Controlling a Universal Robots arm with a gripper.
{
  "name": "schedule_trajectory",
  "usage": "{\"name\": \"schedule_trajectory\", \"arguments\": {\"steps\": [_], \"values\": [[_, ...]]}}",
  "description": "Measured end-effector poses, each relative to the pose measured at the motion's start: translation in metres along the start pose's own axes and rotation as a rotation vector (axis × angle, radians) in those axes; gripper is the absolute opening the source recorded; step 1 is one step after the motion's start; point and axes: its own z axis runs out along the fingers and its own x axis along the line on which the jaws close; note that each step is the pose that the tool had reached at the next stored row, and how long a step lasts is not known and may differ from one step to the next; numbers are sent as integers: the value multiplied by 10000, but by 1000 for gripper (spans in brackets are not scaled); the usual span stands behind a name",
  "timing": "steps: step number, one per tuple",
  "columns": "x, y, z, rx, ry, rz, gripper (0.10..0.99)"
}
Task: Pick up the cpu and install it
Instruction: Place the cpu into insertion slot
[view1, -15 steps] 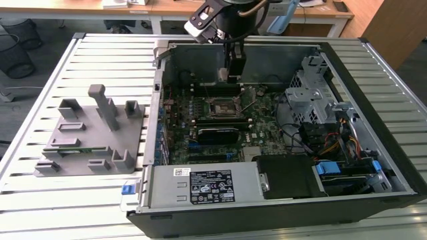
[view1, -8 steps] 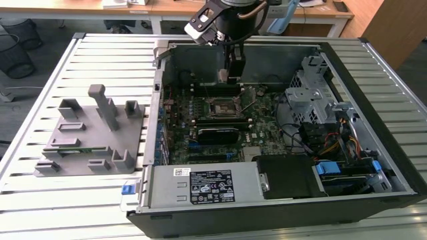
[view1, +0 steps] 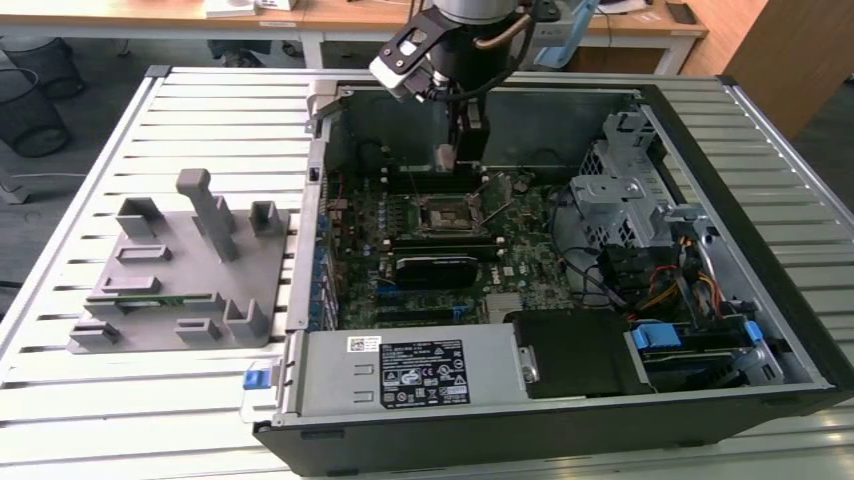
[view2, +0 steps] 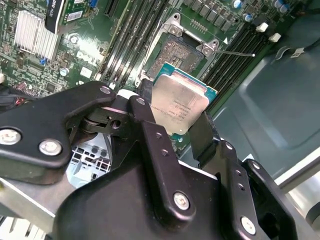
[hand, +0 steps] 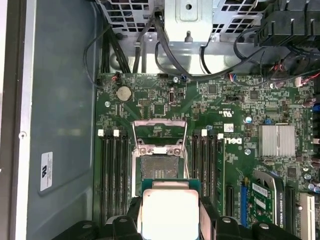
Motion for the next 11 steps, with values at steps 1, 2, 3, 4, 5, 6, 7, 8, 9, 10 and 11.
{"name": "schedule_trajectory", "arguments": {"steps": [1,2,3,4,5,6,7,8,9,10,11], "values": [[0,0,11,0,-1,0,541],[0,-1,23,0,0,-1,541],[-1,-1,37,0,-1,-1,541],[-1,-2,52,0,0,-2,541],[-1,-2,69,0,0,-3,541],[-1,-3,87,0,0,-3,541],[0,-2,105,-1,0,-4,541],[2,-1,122,0,-1,-3,541],[5,4,141,0,0,-3,541],[8,12,159,0,-1,-3,541],[15,23,178,0,-2,-3,541]]}}
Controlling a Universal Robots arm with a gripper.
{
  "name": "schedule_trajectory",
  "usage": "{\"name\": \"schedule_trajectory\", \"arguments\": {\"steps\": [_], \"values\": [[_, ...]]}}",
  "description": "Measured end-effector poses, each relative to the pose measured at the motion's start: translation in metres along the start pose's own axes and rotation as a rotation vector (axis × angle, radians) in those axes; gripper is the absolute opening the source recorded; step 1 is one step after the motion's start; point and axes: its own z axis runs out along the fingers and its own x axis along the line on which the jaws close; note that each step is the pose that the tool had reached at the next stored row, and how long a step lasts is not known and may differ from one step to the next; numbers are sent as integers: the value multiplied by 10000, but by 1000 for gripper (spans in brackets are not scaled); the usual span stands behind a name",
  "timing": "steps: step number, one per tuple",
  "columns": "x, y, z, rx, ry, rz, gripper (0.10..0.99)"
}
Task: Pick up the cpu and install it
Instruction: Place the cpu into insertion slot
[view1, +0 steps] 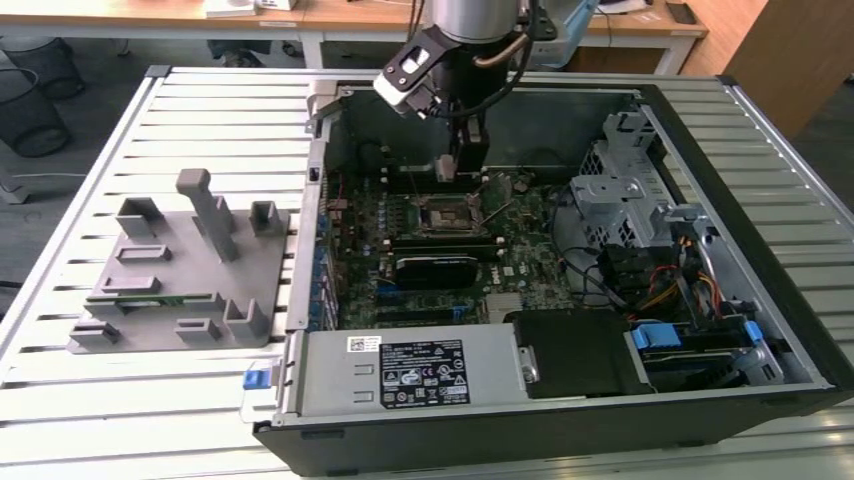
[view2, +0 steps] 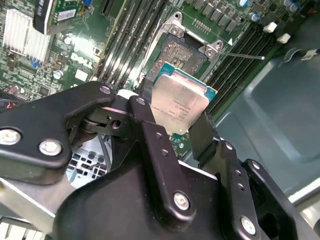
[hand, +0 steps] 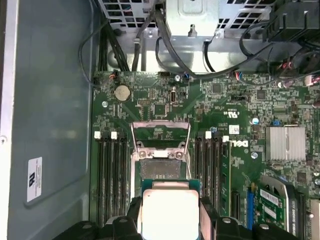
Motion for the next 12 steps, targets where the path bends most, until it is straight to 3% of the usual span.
{"name": "schedule_trajectory", "arguments": {"steps": [12], "values": [[47,3,214,4,5,-248,541]]}}
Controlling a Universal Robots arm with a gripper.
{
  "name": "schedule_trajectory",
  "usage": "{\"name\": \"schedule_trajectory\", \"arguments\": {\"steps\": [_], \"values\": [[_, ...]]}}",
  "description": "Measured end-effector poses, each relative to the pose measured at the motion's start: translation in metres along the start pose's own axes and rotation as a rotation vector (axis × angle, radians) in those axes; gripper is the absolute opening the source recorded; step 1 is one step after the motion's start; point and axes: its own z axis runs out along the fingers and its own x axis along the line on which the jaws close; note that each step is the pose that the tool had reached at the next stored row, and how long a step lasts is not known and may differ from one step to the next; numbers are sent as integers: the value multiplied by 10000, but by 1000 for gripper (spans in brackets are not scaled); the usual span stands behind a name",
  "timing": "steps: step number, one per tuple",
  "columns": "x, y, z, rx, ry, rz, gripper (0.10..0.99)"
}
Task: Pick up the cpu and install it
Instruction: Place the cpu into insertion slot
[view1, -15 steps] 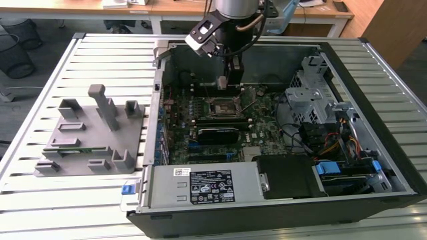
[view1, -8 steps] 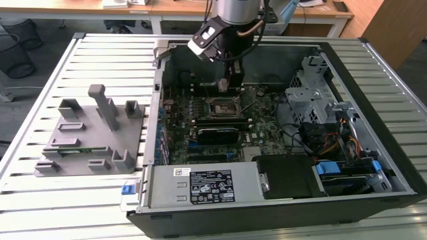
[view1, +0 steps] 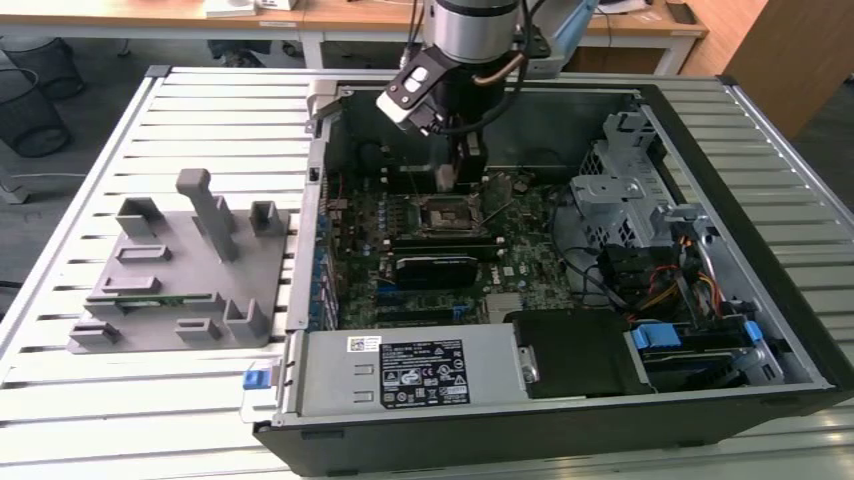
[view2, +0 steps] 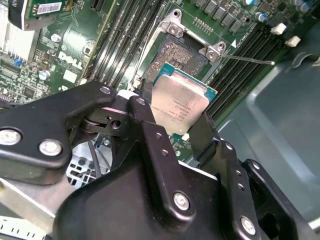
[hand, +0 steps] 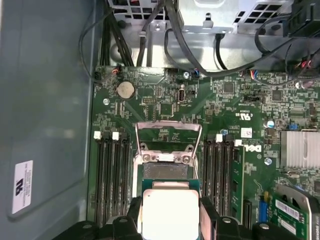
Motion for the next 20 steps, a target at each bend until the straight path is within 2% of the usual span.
{"name": "schedule_trajectory", "arguments": {"steps": [14,20], "values": [[3,-9,251,-1,0,5,541],[4,-11,296,-11,-1,27,541]]}}
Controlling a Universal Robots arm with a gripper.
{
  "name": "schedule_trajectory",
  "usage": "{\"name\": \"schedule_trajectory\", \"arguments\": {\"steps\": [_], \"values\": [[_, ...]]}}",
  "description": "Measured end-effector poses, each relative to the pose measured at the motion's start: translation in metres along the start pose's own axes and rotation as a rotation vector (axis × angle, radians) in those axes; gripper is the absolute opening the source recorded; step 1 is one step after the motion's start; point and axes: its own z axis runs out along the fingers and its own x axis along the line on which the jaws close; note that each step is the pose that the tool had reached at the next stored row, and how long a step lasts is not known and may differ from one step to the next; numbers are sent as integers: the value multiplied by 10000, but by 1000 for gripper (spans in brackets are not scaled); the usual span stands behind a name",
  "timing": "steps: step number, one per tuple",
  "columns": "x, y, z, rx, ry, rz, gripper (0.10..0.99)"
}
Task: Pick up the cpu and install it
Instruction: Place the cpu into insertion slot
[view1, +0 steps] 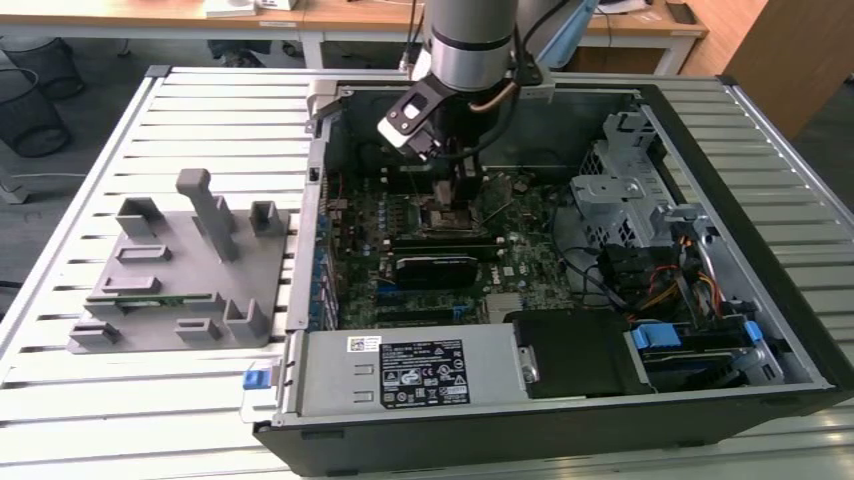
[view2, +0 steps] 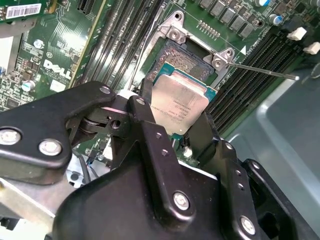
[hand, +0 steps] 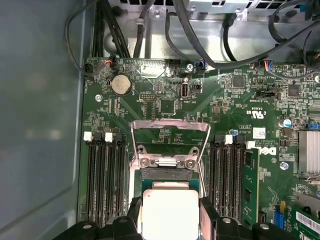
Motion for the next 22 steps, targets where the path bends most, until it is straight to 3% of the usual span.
{"name": "schedule_trajectory", "arguments": {"steps": [22], "values": [[13,-47,325,-38,-2,34,541]]}}
